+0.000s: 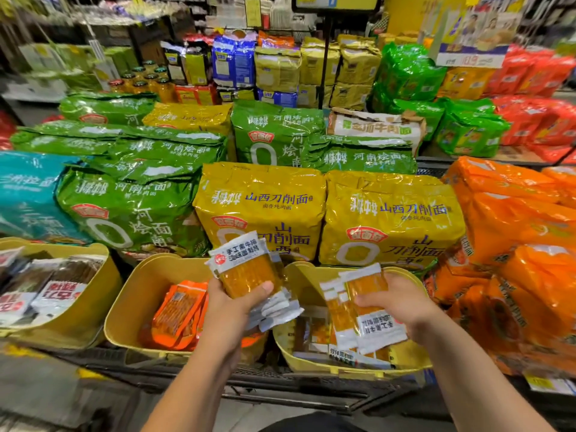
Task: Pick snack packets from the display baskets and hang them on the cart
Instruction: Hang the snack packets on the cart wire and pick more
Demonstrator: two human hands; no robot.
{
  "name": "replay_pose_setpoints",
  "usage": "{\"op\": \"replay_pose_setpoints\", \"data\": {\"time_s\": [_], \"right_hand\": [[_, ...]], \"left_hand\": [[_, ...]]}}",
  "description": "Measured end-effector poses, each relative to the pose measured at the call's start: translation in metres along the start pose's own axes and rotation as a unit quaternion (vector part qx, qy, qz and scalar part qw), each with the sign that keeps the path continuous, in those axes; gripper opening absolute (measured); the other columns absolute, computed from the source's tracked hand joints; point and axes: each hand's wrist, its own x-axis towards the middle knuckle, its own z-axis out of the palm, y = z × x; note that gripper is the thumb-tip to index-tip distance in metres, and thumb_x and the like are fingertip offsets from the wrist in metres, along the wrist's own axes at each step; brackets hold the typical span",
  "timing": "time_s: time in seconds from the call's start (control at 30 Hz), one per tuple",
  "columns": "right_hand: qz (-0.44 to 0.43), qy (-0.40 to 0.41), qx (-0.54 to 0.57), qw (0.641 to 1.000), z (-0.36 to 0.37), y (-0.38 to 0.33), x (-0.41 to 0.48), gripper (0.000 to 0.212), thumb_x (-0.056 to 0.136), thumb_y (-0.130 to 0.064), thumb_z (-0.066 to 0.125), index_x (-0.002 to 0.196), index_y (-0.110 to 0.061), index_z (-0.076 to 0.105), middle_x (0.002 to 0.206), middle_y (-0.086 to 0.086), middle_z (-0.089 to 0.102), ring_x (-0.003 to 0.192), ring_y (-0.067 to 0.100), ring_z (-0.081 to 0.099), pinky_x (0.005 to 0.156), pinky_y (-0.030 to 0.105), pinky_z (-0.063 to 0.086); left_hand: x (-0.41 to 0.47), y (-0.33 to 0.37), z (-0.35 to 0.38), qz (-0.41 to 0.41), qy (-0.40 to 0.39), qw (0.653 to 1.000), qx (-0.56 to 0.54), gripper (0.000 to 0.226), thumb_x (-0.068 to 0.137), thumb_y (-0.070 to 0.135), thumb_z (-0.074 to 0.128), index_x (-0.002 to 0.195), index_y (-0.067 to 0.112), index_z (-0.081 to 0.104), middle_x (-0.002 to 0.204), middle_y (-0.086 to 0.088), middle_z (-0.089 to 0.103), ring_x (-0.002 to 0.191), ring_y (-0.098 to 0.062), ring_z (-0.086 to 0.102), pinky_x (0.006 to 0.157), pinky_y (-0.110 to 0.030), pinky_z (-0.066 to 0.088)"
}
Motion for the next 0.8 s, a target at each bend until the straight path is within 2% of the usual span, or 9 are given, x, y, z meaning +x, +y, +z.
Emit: {"op": "replay_pose_setpoints", "data": {"time_s": [0.13,0.2,0.27,0.33,0.4,0.5,0.57,0.7,0.8], "right_hand": [[0.050,-0.048,-0.091,0.993,0.046,0.003,0.029,0.026,0.080,-0.008,0.082,0.095,-0.024,0.067,0.095,-0.003,0.075,0.091,0.018,0.070,0.081,0.032,0.056],[0.078,-0.069,-0.117,0.988,0.078,0.005,0.047,0.022,0.083,-0.016,0.082,0.101,-0.018,0.070,0.102,0.003,0.073,0.096,0.021,0.066,0.084,0.032,0.054],[0.100,-0.061,-0.185,0.976,0.096,0.011,0.066,0.039,0.082,-0.025,0.084,0.114,-0.010,0.067,0.112,0.007,0.071,0.099,0.023,0.066,0.086,0.034,0.056],[0.121,-0.053,-0.221,0.966,0.097,0.019,0.072,0.044,0.081,-0.025,0.085,0.116,-0.007,0.064,0.115,0.006,0.070,0.099,0.023,0.067,0.084,0.032,0.056],[0.143,-0.033,-0.153,0.977,0.082,0.032,0.076,0.050,0.076,-0.027,0.087,0.119,-0.012,0.066,0.116,0.003,0.071,0.107,0.024,0.066,0.090,0.034,0.054],[0.183,0.009,-0.072,0.980,0.053,0.051,0.084,0.093,0.060,-0.030,0.096,0.141,-0.019,0.053,0.140,0.004,0.060,0.124,0.029,0.058,0.093,0.037,0.049],[0.189,0.041,-0.158,0.968,0.045,0.058,0.088,0.084,0.064,-0.027,0.094,0.138,-0.014,0.056,0.136,0.007,0.062,0.119,0.028,0.061,0.090,0.036,0.053],[0.183,0.038,-0.319,0.929,0.044,0.049,0.078,0.039,0.079,-0.033,0.083,0.107,-0.009,0.070,0.101,0.005,0.072,0.095,0.021,0.069,0.078,0.032,0.057],[0.190,0.036,-0.388,0.901,0.044,0.037,0.069,0.039,0.085,-0.036,0.079,0.107,-0.011,0.059,0.090,0.000,0.064,0.092,0.019,0.068,0.061,0.027,0.048]], "left_hand": [[0.003,0.005,-0.008,0.008,-0.006,1.000,-0.008,0.063,0.075,0.007,0.082,0.130,0.021,0.054,0.112,-0.011,0.075,0.095,-0.033,0.075,0.080,-0.049,0.059],[0.003,0.005,-0.010,-0.002,-0.013,1.000,-0.018,0.062,0.077,0.005,0.081,0.130,0.019,0.053,0.112,-0.013,0.075,0.094,-0.035,0.075,0.078,-0.049,0.059],[0.001,0.007,-0.012,-0.014,-0.021,0.999,-0.022,0.063,0.076,0.005,0.081,0.131,0.019,0.052,0.113,-0.014,0.075,0.095,-0.038,0.074,0.079,-0.051,0.058],[0.001,0.008,-0.015,-0.020,-0.024,0.999,-0.021,0.065,0.075,0.007,0.082,0.131,0.020,0.053,0.114,-0.015,0.074,0.096,-0.038,0.074,0.082,-0.054,0.058],[0.003,0.011,-0.018,-0.020,-0.027,0.999,-0.023,0.067,0.072,0.009,0.083,0.131,0.021,0.053,0.113,-0.015,0.074,0.096,-0.038,0.074,0.083,-0.056,0.058],[0.006,0.015,-0.018,-0.019,-0.033,0.999,-0.027,0.064,0.073,0.008,0.082,0.129,0.019,0.054,0.109,-0.014,0.076,0.093,-0.037,0.074,0.079,-0.052,0.059],[0.006,0.016,-0.015,-0.024,-0.041,0.998,-0.034,0.055,0.077,0.004,0.080,0.125,0.018,0.056,0.104,-0.013,0.077,0.089,-0.035,0.075,0.075,-0.049,0.059],[0.006,0.020,-0.006,-0.037,-0.079,0.996,-0.026,0.061,0.071,0.006,0.081,0.126,0.018,0.057,0.105,-0.013,0.077,0.090,-0.035,0.075,0.075,-0.047,0.057],[0.007,0.021,-0.004,-0.038,-0.097,0.994,-0.010,0.066,0.066,0.009,0.082,0.126,0.018,0.056,0.106,-0.013,0.077,0.094,-0.036,0.074,0.085,-0.053,0.057]]}}
